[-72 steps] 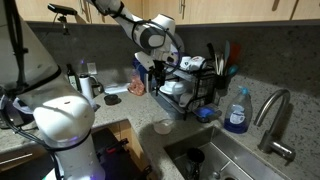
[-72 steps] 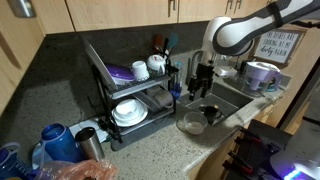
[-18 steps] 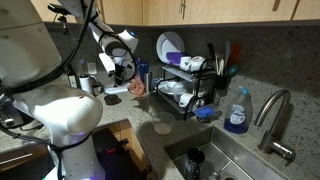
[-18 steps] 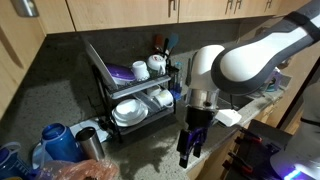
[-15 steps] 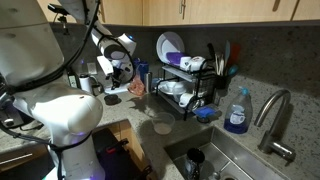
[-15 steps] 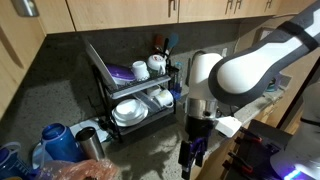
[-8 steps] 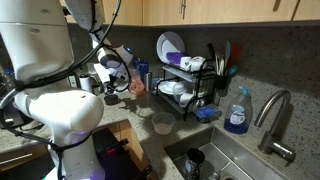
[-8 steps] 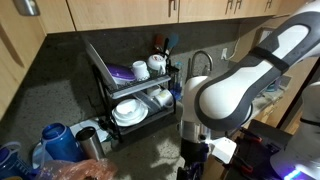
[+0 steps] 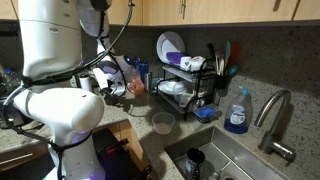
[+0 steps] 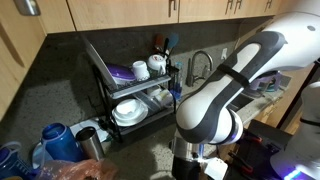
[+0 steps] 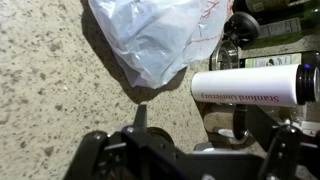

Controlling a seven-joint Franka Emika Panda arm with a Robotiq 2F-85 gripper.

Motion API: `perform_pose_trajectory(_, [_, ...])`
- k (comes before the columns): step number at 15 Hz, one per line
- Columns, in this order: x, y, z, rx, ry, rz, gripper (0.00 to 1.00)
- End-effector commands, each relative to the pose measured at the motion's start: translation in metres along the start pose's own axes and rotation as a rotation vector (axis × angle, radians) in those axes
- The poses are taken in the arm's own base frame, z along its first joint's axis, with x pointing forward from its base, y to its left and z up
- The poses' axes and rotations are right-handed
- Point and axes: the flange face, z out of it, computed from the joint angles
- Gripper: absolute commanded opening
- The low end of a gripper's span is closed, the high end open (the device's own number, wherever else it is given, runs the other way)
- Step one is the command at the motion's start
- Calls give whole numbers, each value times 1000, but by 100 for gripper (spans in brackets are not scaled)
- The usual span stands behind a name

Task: Take the cover off the bowl and put in on the rack

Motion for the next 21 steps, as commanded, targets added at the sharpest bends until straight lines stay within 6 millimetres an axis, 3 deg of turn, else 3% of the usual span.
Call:
perform_pose_trajectory(1, [10,6,24,33,0,-7,100])
perform_pose_trajectory(10, [30,45,54,-58,57,64,100])
perform_pose_trajectory(18, [49,56,57,-102,140,103,100])
perform_pose_trajectory(21, [52,55,55,-103,156,105,96])
